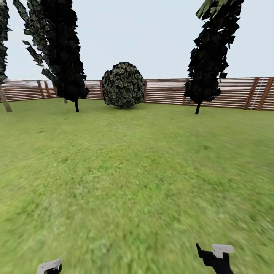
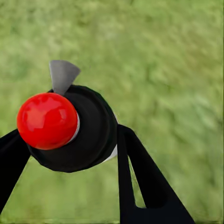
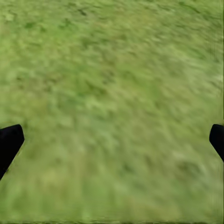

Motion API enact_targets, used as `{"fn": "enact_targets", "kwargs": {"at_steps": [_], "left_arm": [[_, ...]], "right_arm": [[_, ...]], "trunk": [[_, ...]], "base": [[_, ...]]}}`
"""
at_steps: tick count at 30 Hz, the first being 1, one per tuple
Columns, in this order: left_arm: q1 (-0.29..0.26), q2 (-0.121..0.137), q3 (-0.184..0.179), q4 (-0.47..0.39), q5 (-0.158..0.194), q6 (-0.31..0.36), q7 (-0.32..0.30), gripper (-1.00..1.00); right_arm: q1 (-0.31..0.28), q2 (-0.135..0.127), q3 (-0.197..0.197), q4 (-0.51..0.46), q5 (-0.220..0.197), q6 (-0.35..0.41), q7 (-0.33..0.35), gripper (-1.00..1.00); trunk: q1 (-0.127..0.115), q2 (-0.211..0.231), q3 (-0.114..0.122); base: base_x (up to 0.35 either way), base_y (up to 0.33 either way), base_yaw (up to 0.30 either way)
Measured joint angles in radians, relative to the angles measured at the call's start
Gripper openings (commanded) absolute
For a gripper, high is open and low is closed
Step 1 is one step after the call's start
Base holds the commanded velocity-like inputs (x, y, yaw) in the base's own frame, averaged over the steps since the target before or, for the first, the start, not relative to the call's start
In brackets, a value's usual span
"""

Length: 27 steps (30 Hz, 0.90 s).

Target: In the garden, pick up the pesticide atomizer on the floor and spray pesticide onto both trees until each tree trunk is fully covered.

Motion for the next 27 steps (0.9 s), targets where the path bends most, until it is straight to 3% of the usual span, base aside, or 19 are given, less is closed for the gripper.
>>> {"fn": "enact_targets", "kwargs": {"at_steps": [6, 27], "left_arm": [[0.000, 0.000, 0.000, 0.000, 0.000, 0.000, 0.000, -1.00], [0.000, 0.000, 0.000, 0.000, 0.000, 0.000, 0.000, -1.00]], "right_arm": [[0.000, 0.014, 0.000, -0.001, 0.000, -0.001, -0.001, 1.00], [0.000, 0.015, 0.000, -0.002, 0.002, 0.000, -0.001, 1.00]], "trunk": [[0.000, 0.000, 0.000], [0.000, 0.000, 0.000]], "base": [[-0.282, 0.184, 0.280], [-0.282, 0.182, 0.281]]}}
